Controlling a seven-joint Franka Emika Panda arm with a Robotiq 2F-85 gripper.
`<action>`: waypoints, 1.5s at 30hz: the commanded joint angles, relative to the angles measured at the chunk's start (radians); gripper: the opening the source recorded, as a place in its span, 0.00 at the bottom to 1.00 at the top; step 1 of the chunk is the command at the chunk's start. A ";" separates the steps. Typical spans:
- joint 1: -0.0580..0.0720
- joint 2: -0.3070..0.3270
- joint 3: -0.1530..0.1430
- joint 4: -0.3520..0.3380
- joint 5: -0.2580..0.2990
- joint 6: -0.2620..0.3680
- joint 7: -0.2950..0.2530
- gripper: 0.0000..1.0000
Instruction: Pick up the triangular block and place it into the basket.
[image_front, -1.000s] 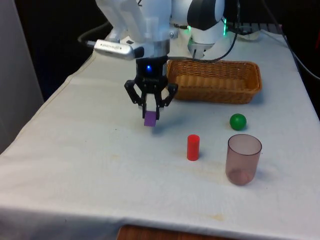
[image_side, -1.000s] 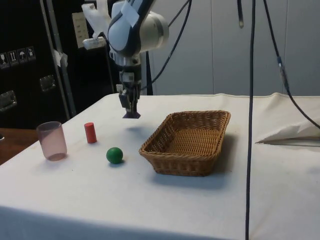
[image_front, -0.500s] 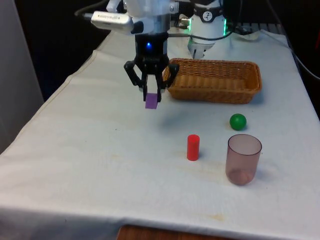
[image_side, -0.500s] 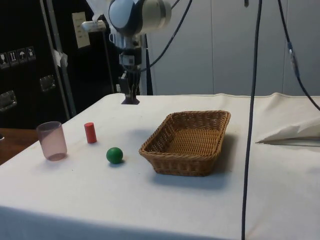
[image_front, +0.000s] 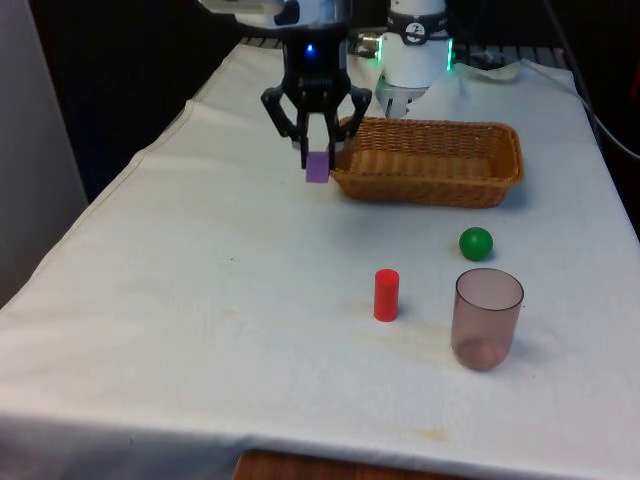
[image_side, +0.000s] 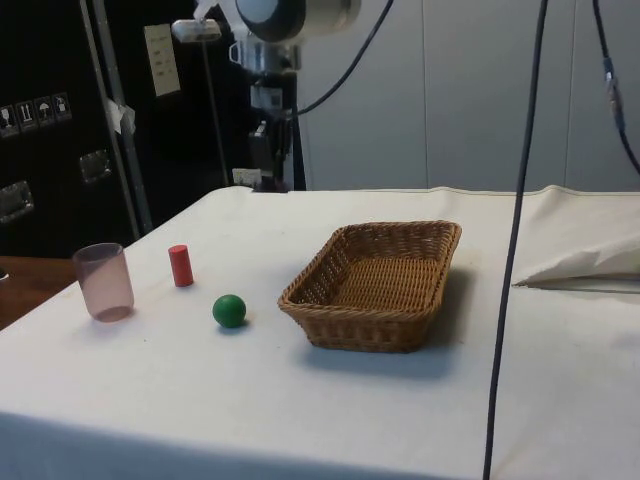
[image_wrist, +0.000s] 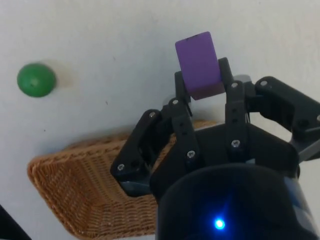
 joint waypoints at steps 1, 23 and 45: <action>0.012 -0.020 -0.009 -0.026 -0.018 0.016 0.015 0.33; 0.036 -0.186 0.000 -0.256 -0.071 0.109 0.035 0.33; 0.033 -0.345 0.036 -0.486 -0.093 0.207 0.043 0.33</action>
